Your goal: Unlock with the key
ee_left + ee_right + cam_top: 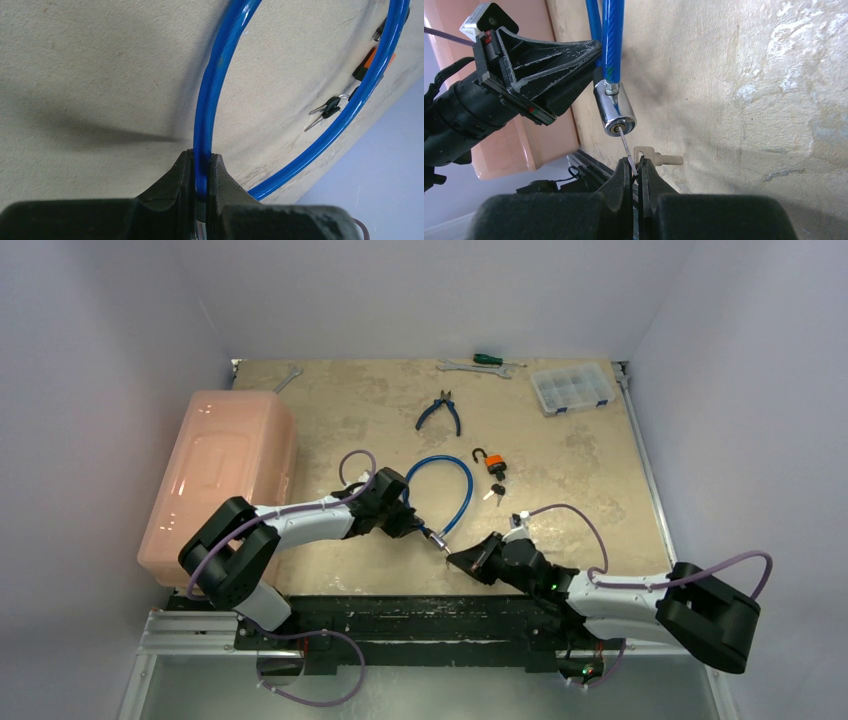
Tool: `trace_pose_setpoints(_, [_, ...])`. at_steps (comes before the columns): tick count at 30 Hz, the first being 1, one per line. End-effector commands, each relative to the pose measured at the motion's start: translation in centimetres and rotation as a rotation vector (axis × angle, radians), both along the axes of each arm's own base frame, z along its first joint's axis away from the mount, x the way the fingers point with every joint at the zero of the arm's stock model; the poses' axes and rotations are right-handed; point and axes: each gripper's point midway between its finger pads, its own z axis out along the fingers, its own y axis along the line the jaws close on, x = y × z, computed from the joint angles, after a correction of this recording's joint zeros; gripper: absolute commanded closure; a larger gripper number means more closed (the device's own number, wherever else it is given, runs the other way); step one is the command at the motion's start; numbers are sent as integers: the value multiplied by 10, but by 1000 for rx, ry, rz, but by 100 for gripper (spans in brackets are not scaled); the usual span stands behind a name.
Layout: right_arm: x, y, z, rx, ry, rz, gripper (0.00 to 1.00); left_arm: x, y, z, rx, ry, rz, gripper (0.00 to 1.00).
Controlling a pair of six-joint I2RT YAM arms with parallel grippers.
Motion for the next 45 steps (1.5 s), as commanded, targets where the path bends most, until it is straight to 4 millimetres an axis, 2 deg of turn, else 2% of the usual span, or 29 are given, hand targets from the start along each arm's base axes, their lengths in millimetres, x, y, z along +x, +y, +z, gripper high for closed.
trace_pose_setpoints(1, [9, 13, 25, 61, -51, 2, 100, 12, -10, 15, -49, -51, 8, 100])
trace_pose_setpoints(8, [10, 14, 31, 66, -61, -1, 100, 13, -9, 14, -46, -50, 11, 100])
trace_pose_setpoints(24, [10, 18, 24, 59, -42, 11, 100, 13, -10, 15, -49, -51, 11, 100])
trace_pose_setpoints(45, [4, 29, 29, 98, -45, 54, 100, 15, -10, 12, -50, -46, 22, 100])
